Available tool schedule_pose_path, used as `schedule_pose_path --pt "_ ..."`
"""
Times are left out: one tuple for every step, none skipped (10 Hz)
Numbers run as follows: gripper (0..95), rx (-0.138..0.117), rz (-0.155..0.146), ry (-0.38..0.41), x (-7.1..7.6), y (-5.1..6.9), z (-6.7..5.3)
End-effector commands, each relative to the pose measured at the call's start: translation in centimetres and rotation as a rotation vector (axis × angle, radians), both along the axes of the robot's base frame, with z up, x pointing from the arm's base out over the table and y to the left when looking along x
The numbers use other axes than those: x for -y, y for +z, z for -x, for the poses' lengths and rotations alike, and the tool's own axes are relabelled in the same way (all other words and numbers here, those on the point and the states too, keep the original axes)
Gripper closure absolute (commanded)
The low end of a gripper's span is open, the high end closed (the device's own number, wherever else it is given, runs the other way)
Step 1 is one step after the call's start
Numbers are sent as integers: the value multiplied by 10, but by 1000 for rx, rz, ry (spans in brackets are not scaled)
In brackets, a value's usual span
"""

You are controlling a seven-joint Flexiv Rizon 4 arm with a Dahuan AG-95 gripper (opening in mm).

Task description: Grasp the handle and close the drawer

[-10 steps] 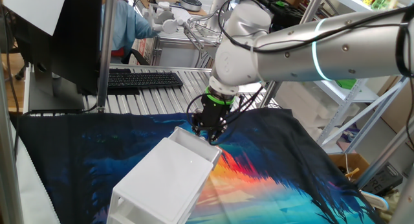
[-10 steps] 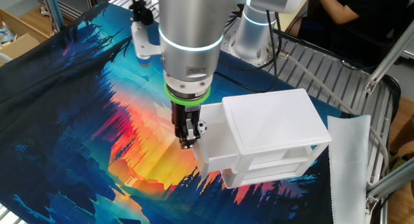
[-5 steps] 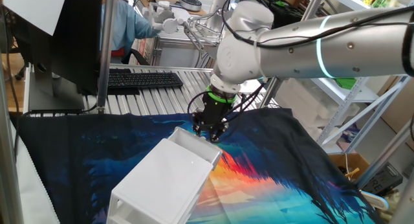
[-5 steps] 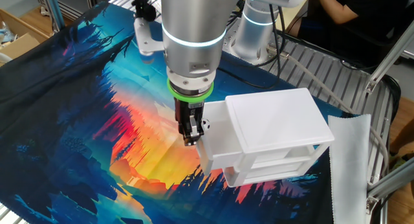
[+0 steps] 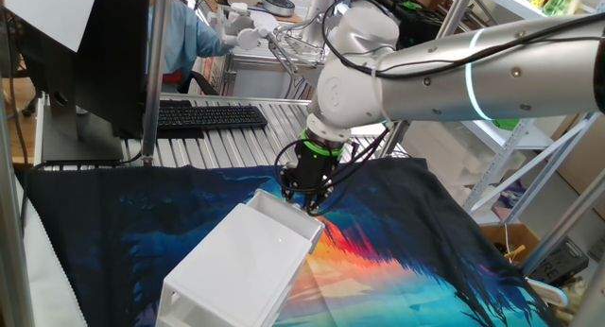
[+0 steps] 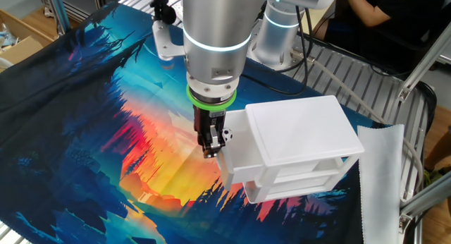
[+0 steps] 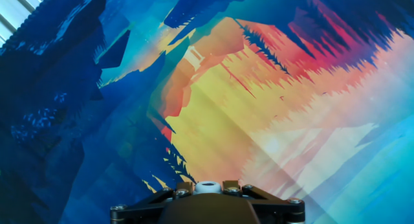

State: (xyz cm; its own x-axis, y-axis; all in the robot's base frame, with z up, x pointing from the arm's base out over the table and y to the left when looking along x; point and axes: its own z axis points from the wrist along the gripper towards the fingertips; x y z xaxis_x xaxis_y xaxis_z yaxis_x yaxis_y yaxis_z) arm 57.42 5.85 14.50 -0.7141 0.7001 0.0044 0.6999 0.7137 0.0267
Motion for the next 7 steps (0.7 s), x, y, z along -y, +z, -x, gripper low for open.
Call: schedule_pose_path --pt "950 -2 -2 0 -1 -1 1" --pt "950 -4 -2 0 -2 0 2" --pt "950 -5 -1 0 -3 1 2" --pt "950 -5 -1 -1 -4 1 3" --pt "950 -6 -2 1 -5 0 5" --pt "950 -5 -2 1 -6 -2 7" --pt "950 -4 0 0 -7 -2 9"
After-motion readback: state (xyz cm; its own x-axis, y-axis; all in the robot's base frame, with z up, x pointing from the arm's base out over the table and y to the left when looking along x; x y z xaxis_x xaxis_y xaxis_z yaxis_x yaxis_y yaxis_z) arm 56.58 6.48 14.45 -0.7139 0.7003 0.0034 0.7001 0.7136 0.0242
